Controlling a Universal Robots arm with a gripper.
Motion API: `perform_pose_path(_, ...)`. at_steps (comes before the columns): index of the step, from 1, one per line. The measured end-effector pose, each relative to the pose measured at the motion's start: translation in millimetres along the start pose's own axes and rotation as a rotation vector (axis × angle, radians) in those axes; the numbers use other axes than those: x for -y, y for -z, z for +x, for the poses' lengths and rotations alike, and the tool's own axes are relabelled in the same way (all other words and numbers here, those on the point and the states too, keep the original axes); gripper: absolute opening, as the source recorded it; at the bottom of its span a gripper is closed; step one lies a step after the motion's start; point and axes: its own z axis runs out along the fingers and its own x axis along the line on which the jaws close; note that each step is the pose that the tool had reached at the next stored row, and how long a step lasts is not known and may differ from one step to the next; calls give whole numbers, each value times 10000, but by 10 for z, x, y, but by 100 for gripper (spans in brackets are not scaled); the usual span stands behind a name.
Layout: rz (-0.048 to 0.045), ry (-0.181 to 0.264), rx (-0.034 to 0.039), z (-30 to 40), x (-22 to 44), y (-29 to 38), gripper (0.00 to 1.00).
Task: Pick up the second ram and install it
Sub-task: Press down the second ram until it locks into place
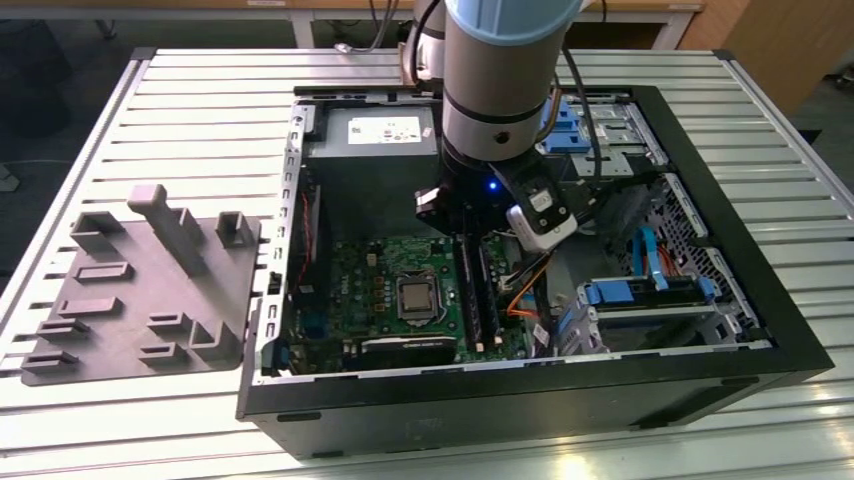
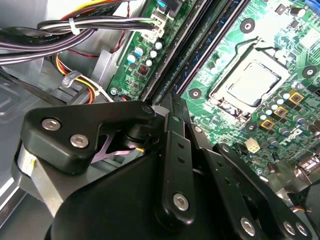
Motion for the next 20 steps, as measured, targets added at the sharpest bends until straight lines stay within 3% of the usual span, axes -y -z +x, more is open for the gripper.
perform_pose_path(20, 2, -21, 1, 7, -23, -61, 11)
